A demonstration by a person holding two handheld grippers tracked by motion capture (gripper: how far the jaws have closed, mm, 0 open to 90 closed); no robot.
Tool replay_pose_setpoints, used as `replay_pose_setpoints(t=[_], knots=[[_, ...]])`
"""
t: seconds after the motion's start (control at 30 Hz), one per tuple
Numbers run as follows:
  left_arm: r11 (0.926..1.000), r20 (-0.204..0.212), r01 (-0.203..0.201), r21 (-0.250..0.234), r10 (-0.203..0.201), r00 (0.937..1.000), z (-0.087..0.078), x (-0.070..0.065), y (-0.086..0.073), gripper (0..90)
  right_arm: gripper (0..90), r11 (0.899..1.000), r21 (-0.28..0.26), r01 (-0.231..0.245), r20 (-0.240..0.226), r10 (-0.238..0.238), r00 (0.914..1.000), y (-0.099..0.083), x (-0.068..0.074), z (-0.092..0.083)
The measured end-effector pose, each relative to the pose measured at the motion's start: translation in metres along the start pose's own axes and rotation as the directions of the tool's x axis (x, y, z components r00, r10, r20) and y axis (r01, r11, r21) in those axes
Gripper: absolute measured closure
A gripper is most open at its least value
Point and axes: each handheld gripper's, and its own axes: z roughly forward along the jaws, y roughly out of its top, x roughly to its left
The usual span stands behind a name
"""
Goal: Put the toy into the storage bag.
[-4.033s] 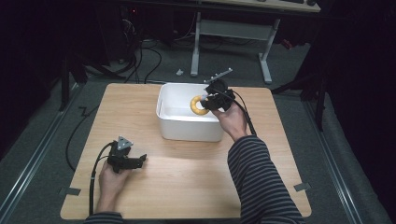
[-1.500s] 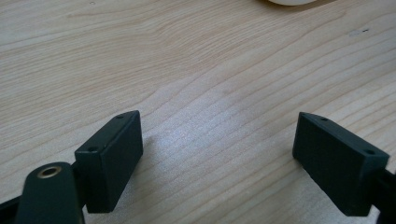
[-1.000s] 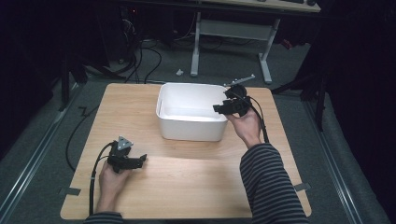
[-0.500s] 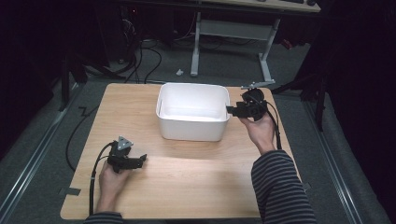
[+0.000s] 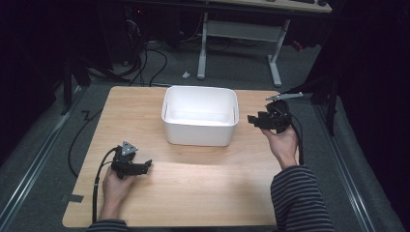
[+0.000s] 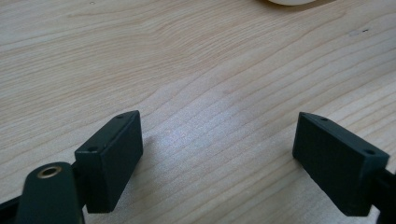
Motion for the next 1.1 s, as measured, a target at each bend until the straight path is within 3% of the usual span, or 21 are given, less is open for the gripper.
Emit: replay_pose_setpoints(t=[0.77,1.1], knots=[[1.0,0.0,0.0,0.0,0.0,1.0,0.0,0.0,0.0,16.3,50.3,0.997,-0.008,-0.074,0.053,0.075,0.9958,-0.053,-0.027,-0.017],[1.0,-0.001,0.0,0.0,0.0,1.0,0.0,0.0,0.0,16.3,50.2,0.999,0.005,-0.053,0.072,0.053,0.996,-0.068,-0.019,-0.011]])
